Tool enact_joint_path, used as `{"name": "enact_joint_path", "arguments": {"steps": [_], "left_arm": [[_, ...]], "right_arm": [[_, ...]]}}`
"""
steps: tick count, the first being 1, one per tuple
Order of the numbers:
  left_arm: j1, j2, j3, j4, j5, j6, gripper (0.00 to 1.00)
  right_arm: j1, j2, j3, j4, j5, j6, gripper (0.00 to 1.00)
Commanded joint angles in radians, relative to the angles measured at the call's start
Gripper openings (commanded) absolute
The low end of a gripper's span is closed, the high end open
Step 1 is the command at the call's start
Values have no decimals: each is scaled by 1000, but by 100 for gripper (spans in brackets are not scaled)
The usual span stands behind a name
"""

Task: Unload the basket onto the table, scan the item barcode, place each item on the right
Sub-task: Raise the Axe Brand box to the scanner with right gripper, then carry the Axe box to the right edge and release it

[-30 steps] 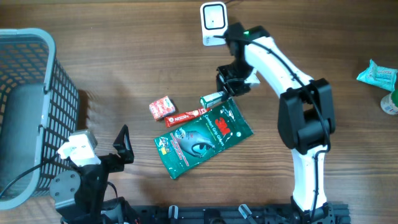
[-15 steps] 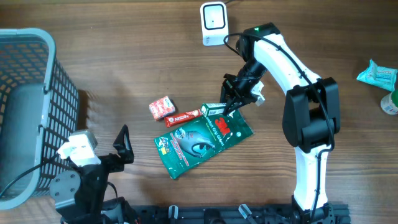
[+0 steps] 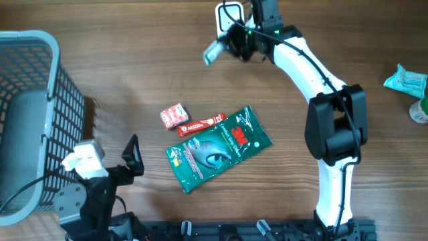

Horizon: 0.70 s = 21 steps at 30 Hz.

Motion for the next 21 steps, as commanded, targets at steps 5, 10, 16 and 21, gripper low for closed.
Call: {"name": "enact_joint_path", "arguments": {"steps": [5,10,16,21], "left_arm": [[6,-6,-2,2,-6,-10,100],[6,-6,-2,2,-6,-10,100],[6,-6,-2,3,-6,-10,100],[6,-6,-2,3,-6,-11,100]], "right_arm": [[-13,30,10,401,75,-229,4],[-94,204,10,863,-116,-161,4],[-152,301,10,962,-138,-72,4],[-146,329,10,963,-137,-64,4]]}}
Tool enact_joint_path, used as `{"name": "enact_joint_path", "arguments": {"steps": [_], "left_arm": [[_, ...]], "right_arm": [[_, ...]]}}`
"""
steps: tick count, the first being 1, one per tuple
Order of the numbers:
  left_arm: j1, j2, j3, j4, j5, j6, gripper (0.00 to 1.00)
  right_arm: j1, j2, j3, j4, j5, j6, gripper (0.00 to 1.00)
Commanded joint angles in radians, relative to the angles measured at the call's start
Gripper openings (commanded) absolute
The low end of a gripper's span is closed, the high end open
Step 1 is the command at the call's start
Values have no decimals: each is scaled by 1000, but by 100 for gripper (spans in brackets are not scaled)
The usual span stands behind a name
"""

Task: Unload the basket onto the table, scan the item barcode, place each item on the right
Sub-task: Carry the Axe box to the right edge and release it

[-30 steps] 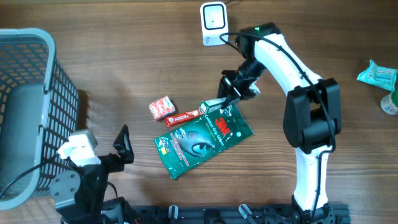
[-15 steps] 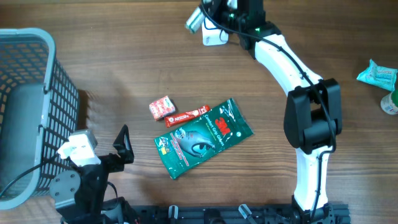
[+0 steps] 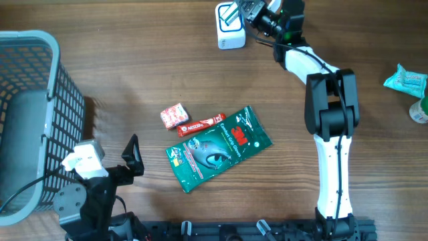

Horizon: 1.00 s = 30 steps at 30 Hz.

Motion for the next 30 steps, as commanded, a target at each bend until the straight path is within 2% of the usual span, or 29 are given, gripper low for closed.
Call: {"name": "enact_joint_path", "arguments": {"steps": [1,5,11,14,18,20,23,24,26,27,29,30], "left_arm": [[6,-5,-2,3,-5,-10,100],[6,-5,-2,3,-5,-10,100],[6,-5,-2,3,-5,-10,100],[6,-5,-2,3,-5,-10,100],[6,-5,-2,3,-6,-10,100],[6,-5,-2,3,-6,-11,100],[6,-5,-2,3,-5,-10,100],[6,-5,-2,3,-5,-10,100],[6,-5,-2,3,-5,-10,100],[6,-5,-2,3,-5,-10,100],[6,-5,-2,3,-6,-10,100],[6,-5,-2,3,-5,-10,100]], "right_arm": [[15,54,7,41,-20,32,4],[17,130,7,194,-19,64,4],[19,134,8,239,-10,-8,4],[-20,123,8,356,-171,-26,5],[-123,39,8,301,-404,30,4],[-193,-32,8,143,-459,-29,5],[-300,-157,8,-232,-419,-254,5],[-351,-211,8,-448,-302,-379,4],[-415,-272,8,-714,-76,-520,5],[-461,-309,8,-889,136,-608,5],[-514,-322,8,-1044,467,-685,5],[-542,-305,7,-1096,655,-774,5]]}}
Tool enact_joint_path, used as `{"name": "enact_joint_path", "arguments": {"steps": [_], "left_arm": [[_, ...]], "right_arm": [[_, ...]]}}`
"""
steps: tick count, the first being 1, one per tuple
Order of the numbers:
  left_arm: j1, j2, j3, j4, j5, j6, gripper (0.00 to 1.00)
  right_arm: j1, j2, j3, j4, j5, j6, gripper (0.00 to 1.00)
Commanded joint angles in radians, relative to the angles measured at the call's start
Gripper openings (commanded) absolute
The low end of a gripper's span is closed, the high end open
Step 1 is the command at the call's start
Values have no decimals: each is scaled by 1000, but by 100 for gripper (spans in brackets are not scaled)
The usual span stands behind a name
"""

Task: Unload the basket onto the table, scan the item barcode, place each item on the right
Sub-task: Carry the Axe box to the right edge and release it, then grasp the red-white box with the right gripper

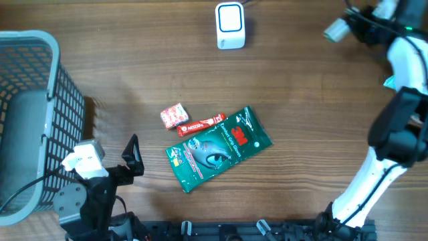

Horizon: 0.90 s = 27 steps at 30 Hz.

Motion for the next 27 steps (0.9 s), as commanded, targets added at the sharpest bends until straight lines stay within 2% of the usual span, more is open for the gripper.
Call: {"name": "enact_joint_path", "arguments": {"steps": [1,2,4,6,7,9,10,11,15,18,21,23,24,27], "left_arm": [[6,-6,-2,3,-6,-11,100],[6,-6,-2,3,-6,-10,100],[6,-6,-2,3,-6,-10,100],[6,-6,-2,3,-6,-11,100],[6,-6,-2,3,-6,-10,100],[6,-6,-2,3,-6,-10,100],[6,-6,-2,3,-6,-10,100],[6,-6,-2,3,-6,-10,100],[6,-6,-2,3,-6,-10,100],[6,-6,-2,3,-6,-10,100],[6,-6,-2,3,-6,-10,100],[6,-6,-2,3,-6,-10,100],[6,-6,-2,3,-6,-10,100],[6,-6,-2,3,-6,-10,100]], "right_arm": [[-43,23,-8,-74,532,-274,5],[-58,45,-8,-81,565,-360,4],[-88,84,-8,-90,601,-435,5],[-124,114,-8,-106,649,-442,15],[-145,116,-8,-119,659,-440,30],[-168,97,9,-152,657,-440,73],[-169,72,35,-180,653,-440,99],[-165,45,56,-194,629,-428,100],[-110,-150,98,-232,315,-255,100],[-34,-271,98,-379,84,-150,100],[109,-277,76,-549,-122,-152,100],[229,-268,34,-551,-144,-155,100],[328,-261,-2,-549,-145,-158,97],[563,-235,-95,-504,-145,-340,97]]}}
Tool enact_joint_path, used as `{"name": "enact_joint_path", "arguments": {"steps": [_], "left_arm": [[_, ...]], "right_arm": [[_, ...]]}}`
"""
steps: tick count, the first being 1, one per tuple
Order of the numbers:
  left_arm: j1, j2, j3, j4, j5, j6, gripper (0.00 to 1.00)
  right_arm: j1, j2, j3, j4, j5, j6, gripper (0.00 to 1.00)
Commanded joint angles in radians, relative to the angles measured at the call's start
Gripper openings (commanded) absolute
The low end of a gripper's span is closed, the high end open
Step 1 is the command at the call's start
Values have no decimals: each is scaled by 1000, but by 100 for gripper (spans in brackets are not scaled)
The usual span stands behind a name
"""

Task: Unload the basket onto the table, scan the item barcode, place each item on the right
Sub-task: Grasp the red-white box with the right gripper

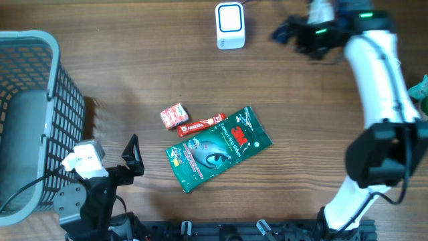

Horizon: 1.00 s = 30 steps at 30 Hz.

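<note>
The white barcode scanner (229, 25) stands at the far middle of the table. My right gripper (281, 31) hovers just to its right, pointing left at it; its dark fingers are blurred and no pale item shows between them. On the table's middle lie a green 3M packet (218, 148), a red stick sachet (198, 124) and a small red-and-white packet (174, 115). My left gripper (133, 155) rests low at the front left, nothing in it.
A grey wire basket (40, 114) fills the left side. A teal packet (422, 86) peeks out at the right edge behind my right arm (378, 80), which spans the right side of the table.
My right gripper was at the far right with a pale item at its tip. It now sits further left, close to the scanner, and the pale item is not seen. The left arm is unchanged.
My right gripper first held a pale item just left of the scanner. Then it was beside the scanner's right top. Then it was out at the far right with the item. Now it is back near the scanner's right side.
</note>
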Motion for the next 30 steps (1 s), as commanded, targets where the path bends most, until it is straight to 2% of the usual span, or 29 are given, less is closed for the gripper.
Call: {"name": "enact_joint_path", "arguments": {"steps": [1,5,7,11,17,18,19,20,24,27,28,30], "left_arm": [[6,-5,-2,3,-6,-10,100],[6,-5,-2,3,-6,-10,100],[6,-5,-2,3,-6,-10,100],[6,-5,-2,2,-6,-10,100],[6,-5,-2,3,-6,-10,100],[6,-5,-2,3,-6,-10,100],[6,-5,-2,3,-6,-10,100],[6,-5,-2,3,-6,-11,100],[6,-5,-2,2,-6,-10,100],[6,-5,-2,2,-6,-10,100],[6,-5,-2,3,-6,-10,100],[6,-5,-2,2,-6,-10,100]], "right_arm": [[232,42,-99,56,-37,-174,97],[430,97,-189,201,49,-195,97],[503,147,-204,267,30,-275,97],[571,259,-204,406,26,-346,98],[592,352,-204,486,1,-364,92],[592,360,-204,496,-41,-364,84],[593,363,-204,502,-87,-363,68],[593,363,-204,497,-94,-363,60],[615,401,-204,453,-89,-367,56],[631,430,-204,456,-41,-361,13],[631,430,-201,464,-41,-329,4],[622,430,-193,483,-37,-280,4]]}}
